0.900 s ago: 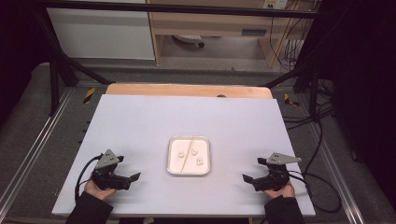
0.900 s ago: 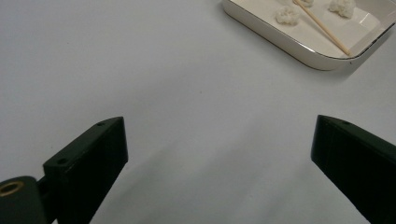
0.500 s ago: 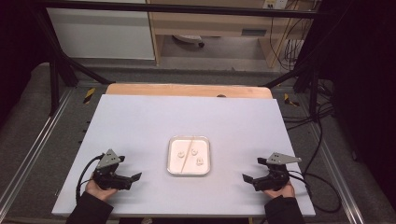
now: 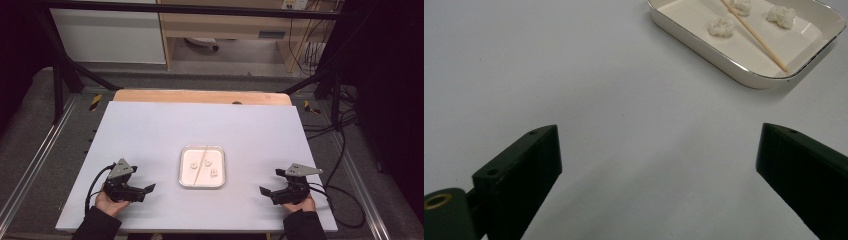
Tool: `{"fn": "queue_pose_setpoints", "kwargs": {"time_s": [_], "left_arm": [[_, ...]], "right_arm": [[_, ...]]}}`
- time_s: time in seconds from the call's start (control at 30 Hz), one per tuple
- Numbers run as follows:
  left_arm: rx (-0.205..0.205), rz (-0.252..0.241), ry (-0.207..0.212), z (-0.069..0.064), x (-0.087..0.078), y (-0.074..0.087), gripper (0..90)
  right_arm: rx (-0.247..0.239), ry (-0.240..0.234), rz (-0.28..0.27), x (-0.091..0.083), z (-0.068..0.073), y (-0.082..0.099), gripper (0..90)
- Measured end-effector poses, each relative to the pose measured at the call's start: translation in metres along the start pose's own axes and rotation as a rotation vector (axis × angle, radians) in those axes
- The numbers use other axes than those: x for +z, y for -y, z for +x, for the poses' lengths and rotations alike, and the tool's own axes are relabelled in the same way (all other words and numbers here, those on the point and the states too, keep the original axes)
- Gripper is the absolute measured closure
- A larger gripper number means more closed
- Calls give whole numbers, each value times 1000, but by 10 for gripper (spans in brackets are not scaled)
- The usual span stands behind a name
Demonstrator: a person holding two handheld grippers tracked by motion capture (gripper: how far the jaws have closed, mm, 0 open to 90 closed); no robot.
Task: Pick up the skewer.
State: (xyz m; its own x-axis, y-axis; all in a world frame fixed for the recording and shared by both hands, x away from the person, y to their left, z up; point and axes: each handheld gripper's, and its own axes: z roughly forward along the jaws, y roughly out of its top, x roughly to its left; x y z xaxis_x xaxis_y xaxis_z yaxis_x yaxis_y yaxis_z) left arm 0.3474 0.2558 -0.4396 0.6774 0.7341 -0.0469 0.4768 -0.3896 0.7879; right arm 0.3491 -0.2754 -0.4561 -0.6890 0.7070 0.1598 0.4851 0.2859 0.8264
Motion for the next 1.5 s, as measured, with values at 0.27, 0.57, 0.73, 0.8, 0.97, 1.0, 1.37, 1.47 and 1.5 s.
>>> {"fn": "queue_pose_setpoints", "kwargs": {"time_s": [0.27,0.57,0.73,0.8,0.97,1.0,1.37,1.47,1.5], "left_arm": [[-7,8,-5,-10,5,-11,45],[9,17,1,-27,13,-26,45],[37,32,-3,-39,22,-37,49],[39,35,1,-42,26,-41,49],[45,45,4,-50,37,-51,60],[42,45,2,-52,39,-52,65],[28,73,-13,-68,66,-68,162],[25,78,-20,-73,72,-71,196],[23,78,-23,-75,74,-72,208]], "right_arm": [[-3,3,5,0,0,0,7],[-8,5,6,0,1,0,7],[-11,7,8,1,1,0,8],[-13,9,11,1,1,0,8],[-15,8,11,1,1,0,8],[-14,8,11,2,1,0,8],[-15,8,17,2,2,1,8],[-15,8,19,2,1,1,8],[-17,7,19,2,1,1,8]]}}
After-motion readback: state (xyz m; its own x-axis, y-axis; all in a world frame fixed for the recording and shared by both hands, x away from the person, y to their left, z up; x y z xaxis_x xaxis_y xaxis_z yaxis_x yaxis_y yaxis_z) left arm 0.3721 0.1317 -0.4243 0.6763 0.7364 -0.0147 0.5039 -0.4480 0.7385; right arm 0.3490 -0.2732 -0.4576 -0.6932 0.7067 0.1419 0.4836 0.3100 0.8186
